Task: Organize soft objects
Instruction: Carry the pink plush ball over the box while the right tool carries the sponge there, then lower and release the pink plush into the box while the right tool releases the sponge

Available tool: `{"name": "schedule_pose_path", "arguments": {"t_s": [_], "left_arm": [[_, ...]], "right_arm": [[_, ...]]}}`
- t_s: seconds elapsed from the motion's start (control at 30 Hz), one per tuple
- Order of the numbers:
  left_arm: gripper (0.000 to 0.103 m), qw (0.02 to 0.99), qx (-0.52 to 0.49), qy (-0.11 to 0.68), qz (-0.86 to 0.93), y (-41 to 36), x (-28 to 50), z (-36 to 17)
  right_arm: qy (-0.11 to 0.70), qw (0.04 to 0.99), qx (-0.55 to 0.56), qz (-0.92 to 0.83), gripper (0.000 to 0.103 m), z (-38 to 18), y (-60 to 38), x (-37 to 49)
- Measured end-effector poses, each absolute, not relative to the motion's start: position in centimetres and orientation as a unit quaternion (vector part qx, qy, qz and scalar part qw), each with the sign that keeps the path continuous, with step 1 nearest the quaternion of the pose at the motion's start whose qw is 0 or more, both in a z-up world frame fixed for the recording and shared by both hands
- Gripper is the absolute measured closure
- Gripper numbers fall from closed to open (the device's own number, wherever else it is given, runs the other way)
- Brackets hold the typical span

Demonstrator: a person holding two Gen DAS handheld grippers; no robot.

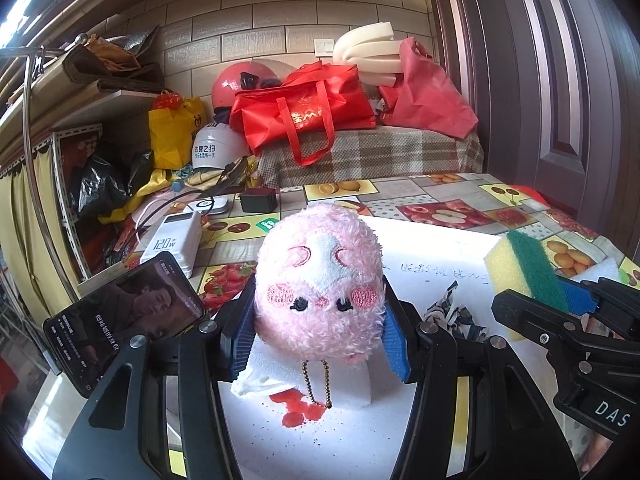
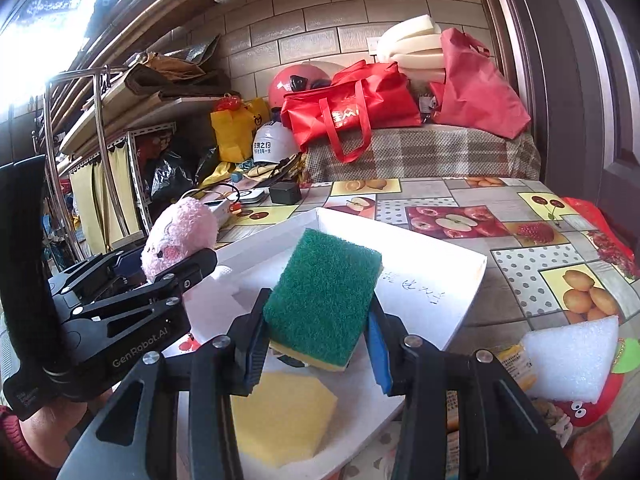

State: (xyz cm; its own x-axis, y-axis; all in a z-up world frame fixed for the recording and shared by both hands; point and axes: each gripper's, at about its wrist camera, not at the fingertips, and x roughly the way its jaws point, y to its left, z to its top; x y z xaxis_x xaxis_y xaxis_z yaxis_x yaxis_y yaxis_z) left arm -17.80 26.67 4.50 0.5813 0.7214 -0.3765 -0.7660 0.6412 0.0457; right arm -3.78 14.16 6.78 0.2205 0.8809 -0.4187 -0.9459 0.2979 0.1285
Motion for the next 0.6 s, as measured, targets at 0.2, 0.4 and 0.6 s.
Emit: {"name": "schedule_pose_path", "arguments": {"t_s": [0.2,0.4,0.6], "left_arm": [[0.048,0.886,-0.085,0.179,0.419,28.0,-18.0,4.5],[0.048,0.889,-0.084,0.197,0.405,28.3,-17.2,4.3],[0.048,0.888,-0.084,0.202,0.405,28.4,-17.1,4.3]], "right_arm": [[0.218,0.780,-0.081,0.581,0.060,6.7,15.4,-3.5],[0.223,0.779,-0.103,0.577,0.058,6.5,16.7,-3.7],[0.223,0.779,-0.105,0.576,0.057,6.5,16.8,-3.5]]}}
